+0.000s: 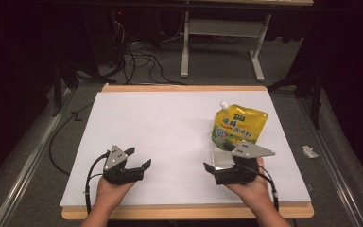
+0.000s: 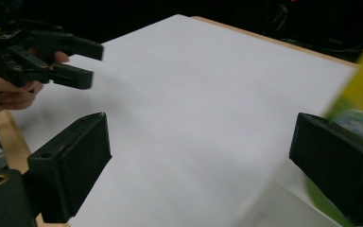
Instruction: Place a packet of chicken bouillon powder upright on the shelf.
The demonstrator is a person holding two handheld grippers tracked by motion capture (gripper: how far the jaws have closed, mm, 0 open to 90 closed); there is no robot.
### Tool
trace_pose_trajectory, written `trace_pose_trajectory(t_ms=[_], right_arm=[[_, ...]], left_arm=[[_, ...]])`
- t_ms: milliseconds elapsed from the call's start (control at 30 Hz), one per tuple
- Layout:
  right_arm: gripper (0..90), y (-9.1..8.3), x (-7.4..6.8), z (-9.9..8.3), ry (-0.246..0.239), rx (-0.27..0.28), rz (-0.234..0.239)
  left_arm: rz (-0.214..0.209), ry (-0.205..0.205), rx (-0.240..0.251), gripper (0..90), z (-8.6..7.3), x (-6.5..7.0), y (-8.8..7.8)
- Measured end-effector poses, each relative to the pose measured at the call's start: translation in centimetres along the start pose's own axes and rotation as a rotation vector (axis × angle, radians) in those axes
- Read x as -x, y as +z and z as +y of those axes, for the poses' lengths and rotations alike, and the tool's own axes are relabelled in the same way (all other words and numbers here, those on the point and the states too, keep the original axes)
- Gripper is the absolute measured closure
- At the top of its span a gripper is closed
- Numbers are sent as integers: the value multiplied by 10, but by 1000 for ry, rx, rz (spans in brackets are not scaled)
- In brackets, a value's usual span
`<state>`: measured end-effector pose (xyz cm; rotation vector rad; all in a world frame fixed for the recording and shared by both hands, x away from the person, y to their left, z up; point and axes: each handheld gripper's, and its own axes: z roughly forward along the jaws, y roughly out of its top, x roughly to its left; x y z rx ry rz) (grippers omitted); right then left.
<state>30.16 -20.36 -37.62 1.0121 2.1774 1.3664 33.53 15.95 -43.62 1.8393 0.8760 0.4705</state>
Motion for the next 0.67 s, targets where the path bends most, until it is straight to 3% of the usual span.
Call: trace_pose_trajectory(t_ms=[167, 267, 467, 667], right_arm=[[48, 37, -29, -7, -10, -45, 91], [49, 39, -43, -15, -56, -78, 109], [62, 24, -35, -24, -35, -50, 127], [61, 20, -26, -23, -12, -37, 134]], left_arm=[[-24, -19, -10, 232, -2, 3, 1], [-39, -39, -24, 232, -3, 4, 4], [-35, -57, -33, 230, -3, 6, 8], [-37, -56, -45, 230, -4, 8, 11]])
